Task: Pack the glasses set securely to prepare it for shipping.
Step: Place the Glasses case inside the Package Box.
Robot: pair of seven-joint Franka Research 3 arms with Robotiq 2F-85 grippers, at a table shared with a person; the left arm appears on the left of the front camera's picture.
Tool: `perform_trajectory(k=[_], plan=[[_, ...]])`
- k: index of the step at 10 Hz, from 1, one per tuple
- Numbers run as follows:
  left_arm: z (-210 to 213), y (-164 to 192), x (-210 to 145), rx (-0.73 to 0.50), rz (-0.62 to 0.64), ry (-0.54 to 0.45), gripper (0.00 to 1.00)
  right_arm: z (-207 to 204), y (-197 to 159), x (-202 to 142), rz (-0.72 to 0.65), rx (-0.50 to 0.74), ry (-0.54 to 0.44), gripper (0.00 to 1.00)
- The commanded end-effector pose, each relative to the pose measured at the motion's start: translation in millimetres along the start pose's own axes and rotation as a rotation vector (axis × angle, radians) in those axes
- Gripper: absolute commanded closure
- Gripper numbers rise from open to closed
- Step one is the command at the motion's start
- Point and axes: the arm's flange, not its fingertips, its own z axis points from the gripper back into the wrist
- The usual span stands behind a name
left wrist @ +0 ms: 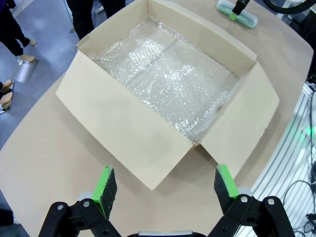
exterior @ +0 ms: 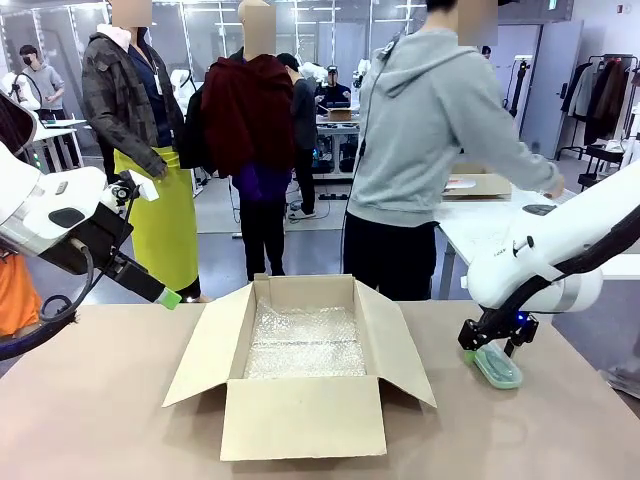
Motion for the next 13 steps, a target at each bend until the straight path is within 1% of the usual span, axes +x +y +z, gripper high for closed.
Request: perform_trajectory(k=[1,2,3,4,5,6,7,8,10,11,12,13], plan=[[1.6,0.6,-0.2,-0.008,-0.002,-0.006,0.0,1.7,4.0,3.1,-0.027,0.003,0.001,0.26],[1.6,0.6,-0.2,-0.008,-0.002,-0.006,0.0,-0.7,3.1,2.4,-0.033,0.008,0.012,0.39],[1.6,0.6,-0.2,-0.008,-0.002,-0.006,0.0,-1.6,1.8,2.4,-0.041,0.009,0.015,0.46],[1.6,0.6,-0.2,-0.008,-0.002,-0.006,0.0,2.4,0.8,2.7,-0.047,0.001,0.01,0.59],[1.6,0.6,-0.2,-0.008,-0.002,-0.006,0.0,10.3,1.2,3.4,-0.031,-0.013,-0.014,0.66],[1.6,0.6,-0.2,-0.008,-0.002,-0.006,0.0,28.5,2.6,3.8,-0.01,-0.027,-0.041,0.66],[1.6,0.6,-0.2,-0.008,-0.002,-0.006,0.0,52.7,5.9,4.2,0.021,-0.011,-0.056,0.66],[1.6,0.6,-0.2,-0.008,-0.002,-0.006,0.0,76.6,10.6,3.3,0.056,-0.001,-0.06,0.66],[1.6,0.6,-0.2,-0.008,-0.002,-0.006,0.0,111.0,27.7,0.8,0.144,0.003,-0.073,0.66],[1.6,0.6,-0.2,-0.008,-0.002,-0.006,0.0,123.0,41.3,1.3,0.232,0.006,-0.071,0.66],[1.6,0.6,-0.2,-0.008,-0.002,-0.006,0.0,137.7,59.9,3.6,0.374,0.023,-0.069,0.66],[1.6,0.6,-0.2,-0.008,-0.002,-0.006,0.0,155.1,84.7,5.7,0.613,0.046,-0.061,0.66]])
